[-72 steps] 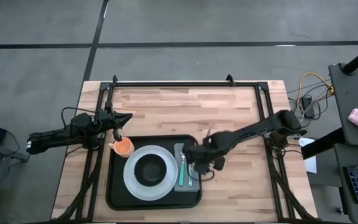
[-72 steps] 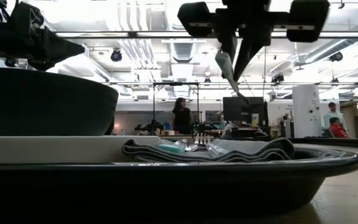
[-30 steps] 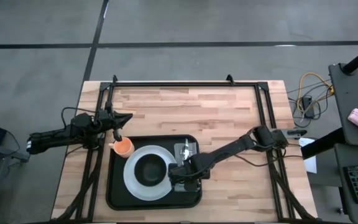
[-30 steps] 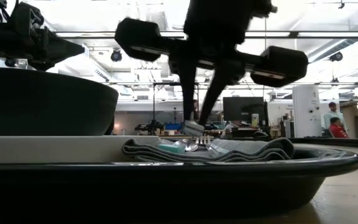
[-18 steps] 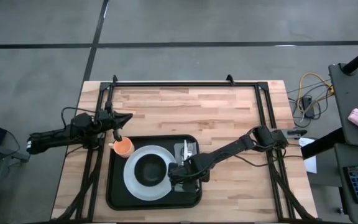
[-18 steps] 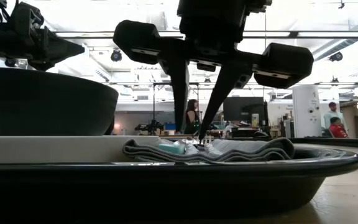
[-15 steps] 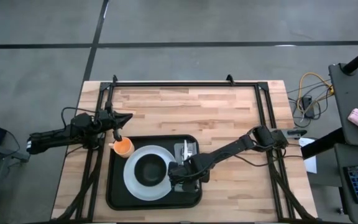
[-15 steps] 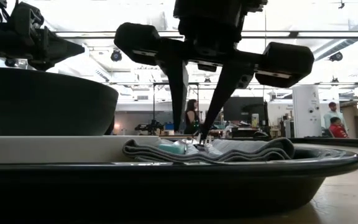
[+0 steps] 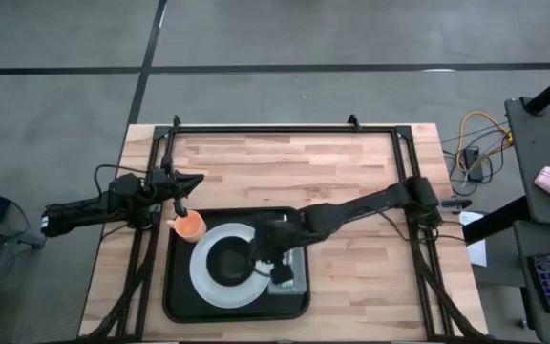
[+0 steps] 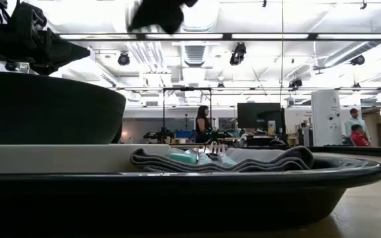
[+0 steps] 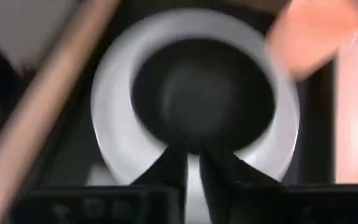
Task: Set up tray
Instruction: Return to Home Position
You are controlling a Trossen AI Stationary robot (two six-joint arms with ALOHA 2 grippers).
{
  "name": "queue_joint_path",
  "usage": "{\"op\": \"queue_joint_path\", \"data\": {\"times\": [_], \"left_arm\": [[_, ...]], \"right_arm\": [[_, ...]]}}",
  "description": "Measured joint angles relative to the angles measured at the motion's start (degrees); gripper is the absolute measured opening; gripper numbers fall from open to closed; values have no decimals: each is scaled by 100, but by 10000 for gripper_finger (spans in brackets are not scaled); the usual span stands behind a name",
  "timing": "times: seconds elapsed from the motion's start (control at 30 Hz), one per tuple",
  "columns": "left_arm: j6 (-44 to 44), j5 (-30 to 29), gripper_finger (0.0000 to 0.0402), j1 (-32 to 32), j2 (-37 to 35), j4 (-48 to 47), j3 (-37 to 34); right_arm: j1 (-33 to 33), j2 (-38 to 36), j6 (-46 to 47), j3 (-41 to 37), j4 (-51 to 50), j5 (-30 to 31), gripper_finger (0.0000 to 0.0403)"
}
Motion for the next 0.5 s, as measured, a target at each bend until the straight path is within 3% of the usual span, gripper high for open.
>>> {"op": "queue_joint_path", "data": {"times": [0.1, 0.33, 0.5], "left_arm": [[0, 2, 0, 1, 0, -1, -1], [0, 0, 0, 1, 0, 13, 0], [0, 0, 0, 1, 0, 15, 0]], "right_arm": [[15, -474, 261, -544, 1397, 38, 12], [163, -1932, 952, -2578, 3523, 1599, 8], [225, -3317, 1177, -4373, 4415, 1579, 8]]}}
